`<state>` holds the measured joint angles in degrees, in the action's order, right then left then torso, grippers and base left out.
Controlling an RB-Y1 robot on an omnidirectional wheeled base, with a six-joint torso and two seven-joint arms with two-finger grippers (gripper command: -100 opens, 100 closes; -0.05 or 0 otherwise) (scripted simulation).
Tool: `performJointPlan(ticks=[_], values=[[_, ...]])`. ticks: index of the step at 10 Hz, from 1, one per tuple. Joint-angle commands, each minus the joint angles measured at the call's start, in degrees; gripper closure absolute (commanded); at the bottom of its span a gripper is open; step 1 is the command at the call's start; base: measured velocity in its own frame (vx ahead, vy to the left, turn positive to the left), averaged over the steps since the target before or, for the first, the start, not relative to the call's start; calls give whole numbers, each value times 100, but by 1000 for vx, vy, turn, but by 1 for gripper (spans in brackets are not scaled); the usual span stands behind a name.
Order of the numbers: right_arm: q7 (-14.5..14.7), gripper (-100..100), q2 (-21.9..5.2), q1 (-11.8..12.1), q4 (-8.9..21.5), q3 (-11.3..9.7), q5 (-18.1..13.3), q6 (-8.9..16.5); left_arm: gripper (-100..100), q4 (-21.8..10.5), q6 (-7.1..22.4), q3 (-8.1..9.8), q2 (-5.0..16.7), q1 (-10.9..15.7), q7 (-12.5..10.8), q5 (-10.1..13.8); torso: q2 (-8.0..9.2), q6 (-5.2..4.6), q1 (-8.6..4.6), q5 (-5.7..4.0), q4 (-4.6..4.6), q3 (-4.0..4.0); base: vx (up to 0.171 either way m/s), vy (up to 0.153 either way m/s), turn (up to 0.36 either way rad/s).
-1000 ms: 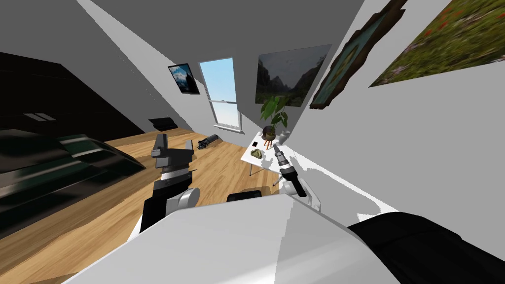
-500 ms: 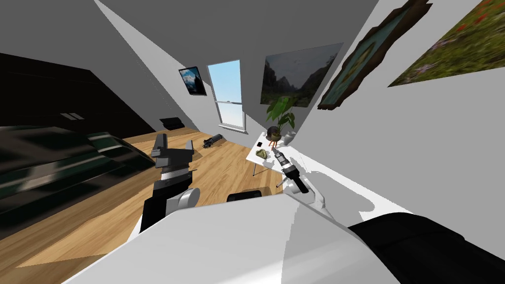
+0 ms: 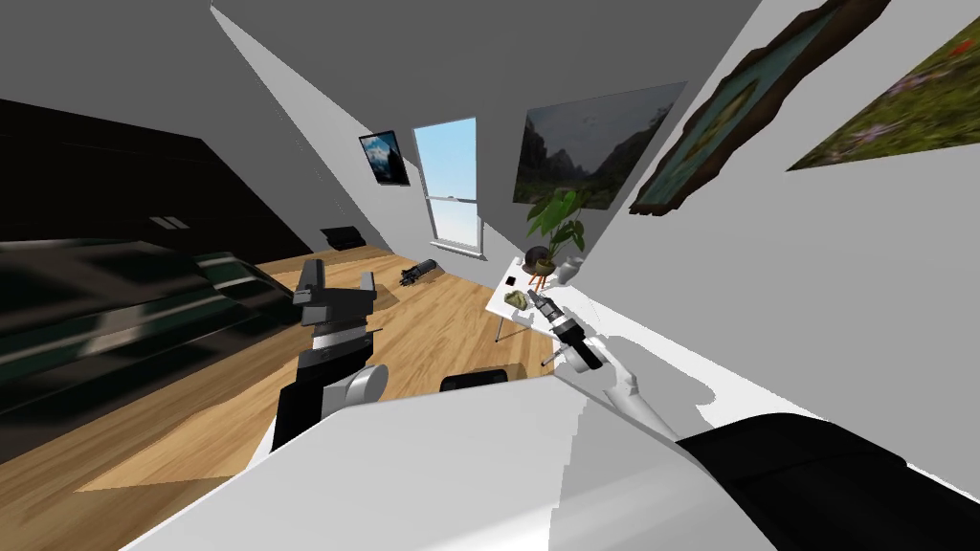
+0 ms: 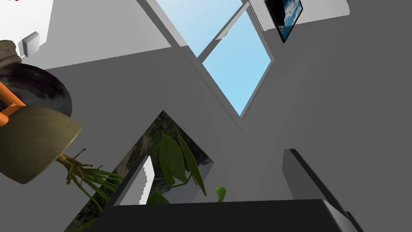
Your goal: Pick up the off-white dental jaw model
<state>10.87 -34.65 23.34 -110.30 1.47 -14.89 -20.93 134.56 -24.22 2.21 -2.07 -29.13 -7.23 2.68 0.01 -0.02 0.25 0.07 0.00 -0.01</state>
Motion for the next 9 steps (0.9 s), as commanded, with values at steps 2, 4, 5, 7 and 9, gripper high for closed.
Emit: performJointPlan(ticks=[2,4,5,7,9], values=[[62,-100,-328,-35,190,12,-103,74,0,0,0,0,0,0,0,0,0,2,9,1,0,0,7,93,64],[207,-100,-755,-100,557,2,-294,148,0,0,0,0,0,0,0,0,-4,2,7,1,-1,2,25,114,115],[207,-100,-843,-100,620,2,-294,148,0,0,0,-1,0,0,0,0,-8,3,20,4,-2,4,32,103,32],[288,-100,-1093,-123,843,-15,-393,185,0,0,0,0,0,0,0,0,-10,1,8,2,-2,6,33,80,56],[376,-100,-1335,-138,1056,-42,-492,222,0,0,0,0,0,0,0,0,-2,-1,-13,-3,-1,1,17,47,48]])
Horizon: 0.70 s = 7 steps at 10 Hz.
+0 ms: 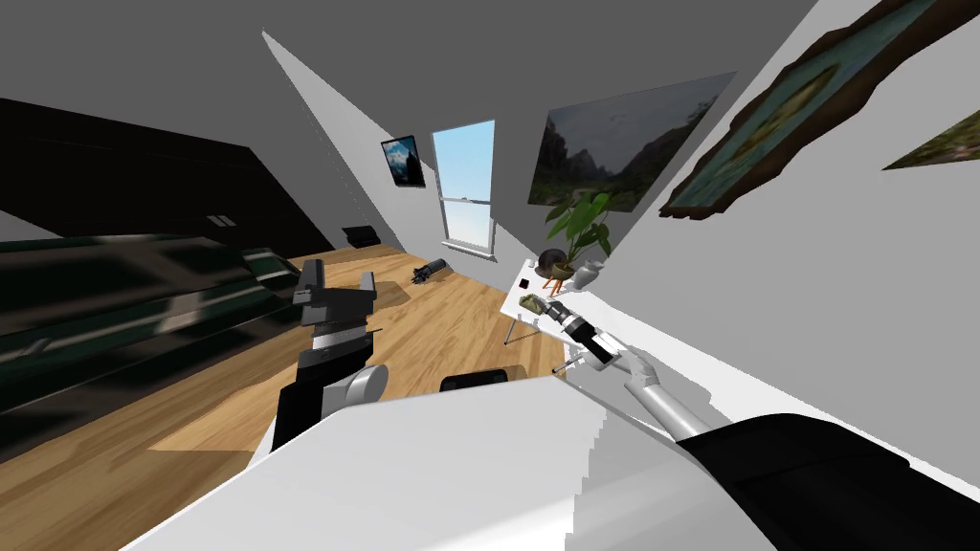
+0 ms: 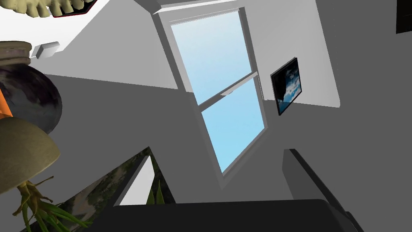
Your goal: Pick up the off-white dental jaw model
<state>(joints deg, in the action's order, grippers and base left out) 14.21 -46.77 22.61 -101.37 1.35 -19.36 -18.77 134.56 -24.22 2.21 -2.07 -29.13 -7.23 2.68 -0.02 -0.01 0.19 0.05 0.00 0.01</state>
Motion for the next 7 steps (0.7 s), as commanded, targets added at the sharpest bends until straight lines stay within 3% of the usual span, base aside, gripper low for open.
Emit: performJointPlan(ticks=[1,3,5,7], values=[[42,-100,-124,-65,176,-30,-45,6,0,0,0,0,0,0,0,0,0,0,0,0,0,0,21,61,36],[232,-100,-574,-75,537,-110,-243,76,0,0,0,0,0,0,0,0,-8,0,4,2,-1,4,56,93,104],[232,-100,-579,-75,631,-110,-243,76,0,0,0,0,0,-1,0,0,-11,-2,14,4,-3,7,33,68,7],[437,-100,-977,-54,1048,-225,-437,139,0,0,0,0,0,0,0,0,0,0,-1,0,0,0,42,72,112]])
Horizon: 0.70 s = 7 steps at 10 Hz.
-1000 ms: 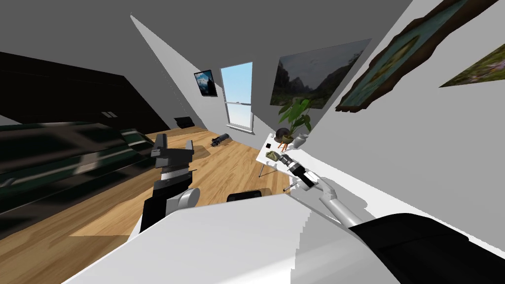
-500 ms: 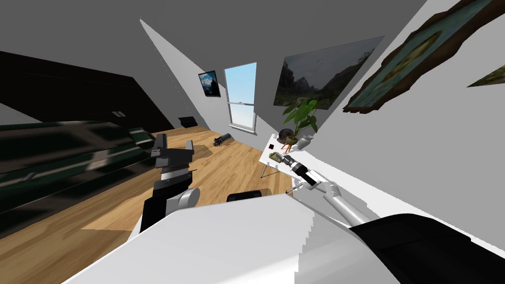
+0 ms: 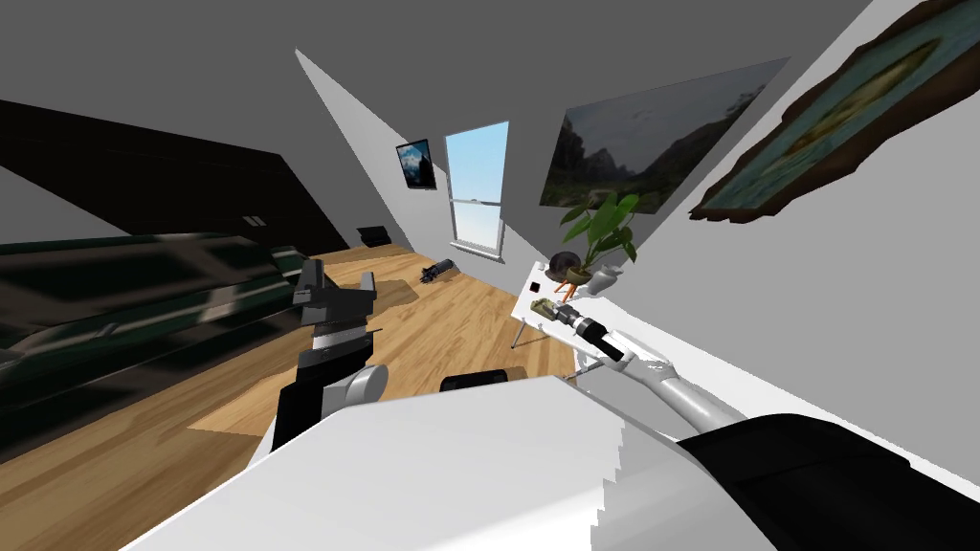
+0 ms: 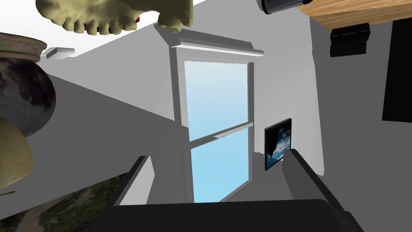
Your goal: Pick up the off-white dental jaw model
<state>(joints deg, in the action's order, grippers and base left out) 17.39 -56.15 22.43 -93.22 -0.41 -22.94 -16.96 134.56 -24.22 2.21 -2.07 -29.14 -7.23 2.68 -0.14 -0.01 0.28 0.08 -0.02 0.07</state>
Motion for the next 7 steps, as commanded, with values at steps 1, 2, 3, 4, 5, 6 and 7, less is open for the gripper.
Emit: performJointPlan(ticks=[1,2,3,4,5,6,7], values=[[119,-100,-50,-36,266,-49,-80,-42,0,0,0,0,0,0,0,0,0,0,0,0,0,0,67,75,24],[224,-100,-236,-16,446,-118,-174,-13,0,0,0,0,0,0,0,0,-1,-3,-2,-2,-1,2,57,81,60],[330,-100,-410,9,638,-192,-265,15,0,0,0,0,0,0,0,0,-1,0,-1,-1,-1,1,79,104,112],[436,-100,-572,38,837,-270,-353,41,0,0,0,0,0,0,0,0,-7,0,6,1,-2,5,95,109,105],[436,-100,-572,38,913,-270,-353,41,0,0,0,0,0,0,0,0,-13,0,10,2,-4,8,66,57,16],[541,-100,-721,71,1042,-350,-438,65,0,0,0,1,0,-1,0,0,-5,-3,-5,-1,-2,4,53,38,42],[645,-100,-859,106,1300,-432,-519,89,0,0,0,1,0,0,0,0,-1,-2,-14,-4,-1,1,70,55,99]])
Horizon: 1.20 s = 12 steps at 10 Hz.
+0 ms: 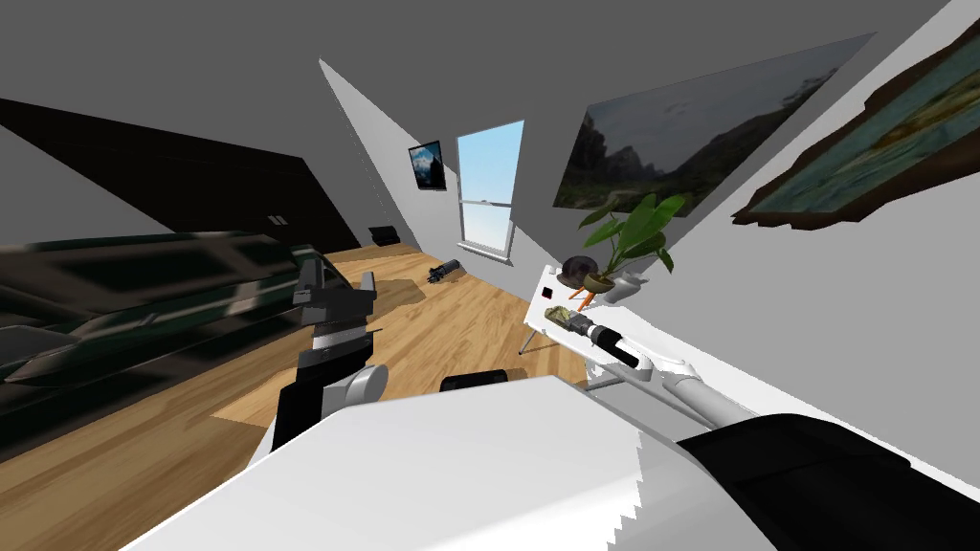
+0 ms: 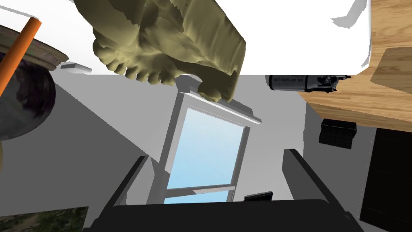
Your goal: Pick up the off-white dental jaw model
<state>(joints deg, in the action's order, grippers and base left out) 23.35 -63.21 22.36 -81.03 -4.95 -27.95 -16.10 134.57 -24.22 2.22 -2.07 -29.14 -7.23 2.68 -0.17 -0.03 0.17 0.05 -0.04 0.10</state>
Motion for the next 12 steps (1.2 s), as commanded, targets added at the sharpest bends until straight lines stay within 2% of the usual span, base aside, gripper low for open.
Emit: performJointPlan(ticks=[1,2,4,8,12], values=[[151,-100,-279,150,286,-61,-96,26,0,0,0,0,0,0,0,0,0,0,0,0,0,0,94,63,93],[250,-100,-394,187,437,-144,-170,47,0,0,0,0,0,0,0,0,-7,0,3,2,-1,4,97,63,74],[250,-100,-394,187,473,-144,-170,47,0,0,0,0,0,0,0,0,1,-1,0,1,0,0,43,34,4],[606,-100,-757,342,1106,-463,-429,116,0,0,0,0,0,0,0,0,-2,-1,0,1,0,1,70,46,63],[910,-100,-978,535,1613,-829,-655,150,0,0,0,0,0,0,0,0,1,-1,-8,-2,0,0,78,34,52]])
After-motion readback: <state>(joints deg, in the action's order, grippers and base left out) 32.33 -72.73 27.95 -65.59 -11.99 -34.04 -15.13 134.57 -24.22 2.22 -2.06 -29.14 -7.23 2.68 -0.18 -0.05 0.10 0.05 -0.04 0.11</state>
